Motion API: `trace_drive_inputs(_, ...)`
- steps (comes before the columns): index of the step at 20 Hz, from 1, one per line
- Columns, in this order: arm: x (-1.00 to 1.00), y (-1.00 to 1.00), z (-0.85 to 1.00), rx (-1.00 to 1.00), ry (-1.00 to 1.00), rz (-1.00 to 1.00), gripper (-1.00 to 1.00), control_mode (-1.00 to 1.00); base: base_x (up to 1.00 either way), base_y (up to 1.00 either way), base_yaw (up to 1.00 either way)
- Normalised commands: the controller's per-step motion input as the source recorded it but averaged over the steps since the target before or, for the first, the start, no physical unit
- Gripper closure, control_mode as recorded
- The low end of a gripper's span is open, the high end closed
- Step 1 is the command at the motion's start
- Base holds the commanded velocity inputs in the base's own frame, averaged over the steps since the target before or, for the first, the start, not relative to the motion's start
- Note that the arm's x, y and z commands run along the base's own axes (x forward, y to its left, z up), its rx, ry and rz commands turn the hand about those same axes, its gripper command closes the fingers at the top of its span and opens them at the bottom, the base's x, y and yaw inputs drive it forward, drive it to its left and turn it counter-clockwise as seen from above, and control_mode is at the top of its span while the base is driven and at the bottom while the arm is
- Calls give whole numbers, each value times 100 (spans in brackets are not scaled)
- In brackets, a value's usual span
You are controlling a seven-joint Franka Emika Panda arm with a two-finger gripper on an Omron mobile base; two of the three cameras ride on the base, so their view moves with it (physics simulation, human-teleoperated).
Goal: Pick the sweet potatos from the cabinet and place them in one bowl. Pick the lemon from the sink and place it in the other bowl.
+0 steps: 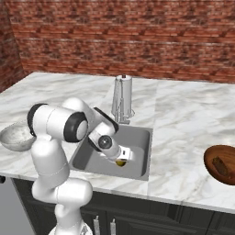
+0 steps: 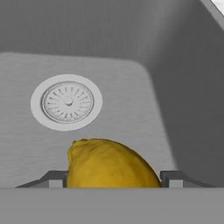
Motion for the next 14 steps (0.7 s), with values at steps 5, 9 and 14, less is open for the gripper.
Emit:
trace_drive_inputs(5,-29,0,87,4,2,0,100,-100,0,0,0)
trace_drive_inputs(9,-6,0,99,7,7,0,100,-100,0,0,0)
trace_drive_inputs(14,13,-2,100,11,10,0,100,-100,0,0,0)
